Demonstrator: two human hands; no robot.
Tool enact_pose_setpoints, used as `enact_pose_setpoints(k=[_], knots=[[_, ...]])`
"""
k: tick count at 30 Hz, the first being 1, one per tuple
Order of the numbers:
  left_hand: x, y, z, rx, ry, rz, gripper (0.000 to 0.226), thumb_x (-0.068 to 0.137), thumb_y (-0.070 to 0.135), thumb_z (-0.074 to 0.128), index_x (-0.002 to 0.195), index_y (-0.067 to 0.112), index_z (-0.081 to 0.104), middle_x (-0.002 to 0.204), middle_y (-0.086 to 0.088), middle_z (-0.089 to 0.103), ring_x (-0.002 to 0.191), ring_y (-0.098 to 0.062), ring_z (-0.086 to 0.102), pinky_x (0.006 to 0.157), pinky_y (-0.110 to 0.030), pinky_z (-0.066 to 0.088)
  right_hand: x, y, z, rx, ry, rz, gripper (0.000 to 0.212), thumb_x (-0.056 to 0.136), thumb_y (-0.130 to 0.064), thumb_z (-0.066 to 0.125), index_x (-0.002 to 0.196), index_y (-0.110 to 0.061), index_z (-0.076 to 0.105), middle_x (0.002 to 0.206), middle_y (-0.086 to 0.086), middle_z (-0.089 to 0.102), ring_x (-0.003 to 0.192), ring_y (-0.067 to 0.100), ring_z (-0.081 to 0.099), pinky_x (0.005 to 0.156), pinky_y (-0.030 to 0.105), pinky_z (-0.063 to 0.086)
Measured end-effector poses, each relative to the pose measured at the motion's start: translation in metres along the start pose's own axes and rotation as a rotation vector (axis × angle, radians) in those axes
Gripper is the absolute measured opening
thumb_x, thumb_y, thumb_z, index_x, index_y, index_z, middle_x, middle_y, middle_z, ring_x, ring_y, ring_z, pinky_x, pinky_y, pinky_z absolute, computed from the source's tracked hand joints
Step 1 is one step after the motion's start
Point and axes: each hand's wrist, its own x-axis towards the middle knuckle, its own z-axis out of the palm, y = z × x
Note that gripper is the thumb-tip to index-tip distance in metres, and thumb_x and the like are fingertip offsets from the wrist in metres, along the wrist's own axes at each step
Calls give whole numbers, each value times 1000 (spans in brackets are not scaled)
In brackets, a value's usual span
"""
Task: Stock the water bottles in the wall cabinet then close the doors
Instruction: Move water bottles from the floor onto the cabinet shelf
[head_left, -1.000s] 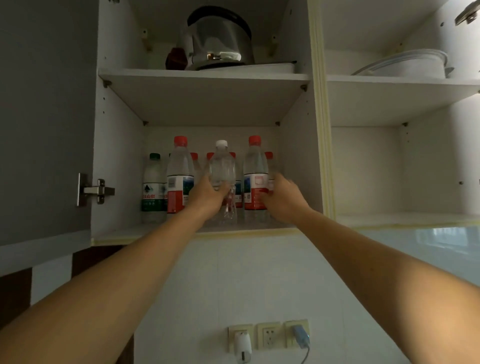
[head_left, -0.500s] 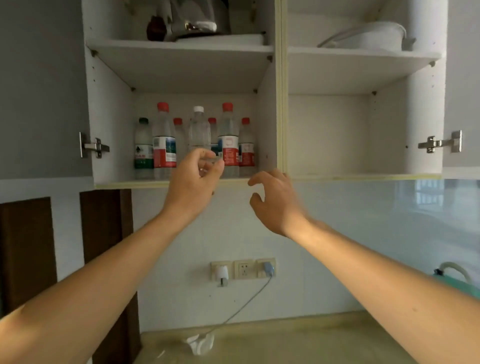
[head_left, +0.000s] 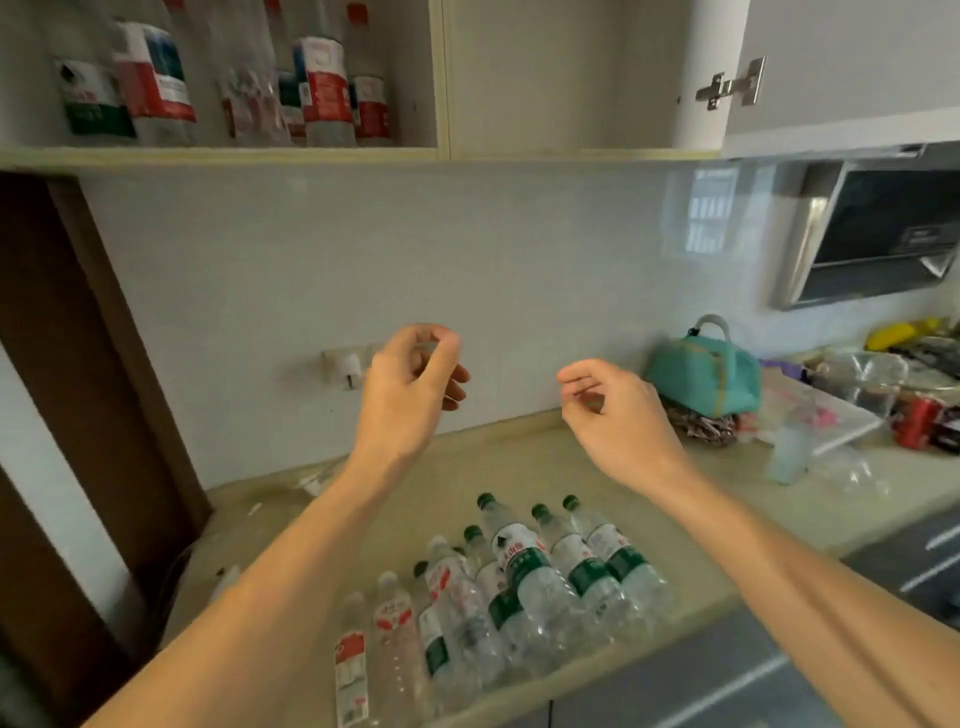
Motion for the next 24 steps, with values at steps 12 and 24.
enact_pose_setpoints(k=[12, 24], knots=[[-180, -119, 95, 169, -332, -373, 16, 102, 36, 56, 94, 25, 66, 73, 2, 74, 51, -11, 57, 50, -27, 47, -178, 143, 13, 27, -327, 343, 21, 99, -12, 59, 118, -15, 66, 96, -6, 66, 74, 2, 62, 60, 6, 42], [-341, -294, 208, 319, -370, -816, 14, 101, 30, 59, 90, 24, 65, 73, 2, 72, 54, -1, 60, 56, -27, 48, -323, 369, 71, 98, -696, 798, 27, 100, -14, 57, 125, -23, 61, 101, -2, 69, 85, 18, 70, 80, 37, 61]])
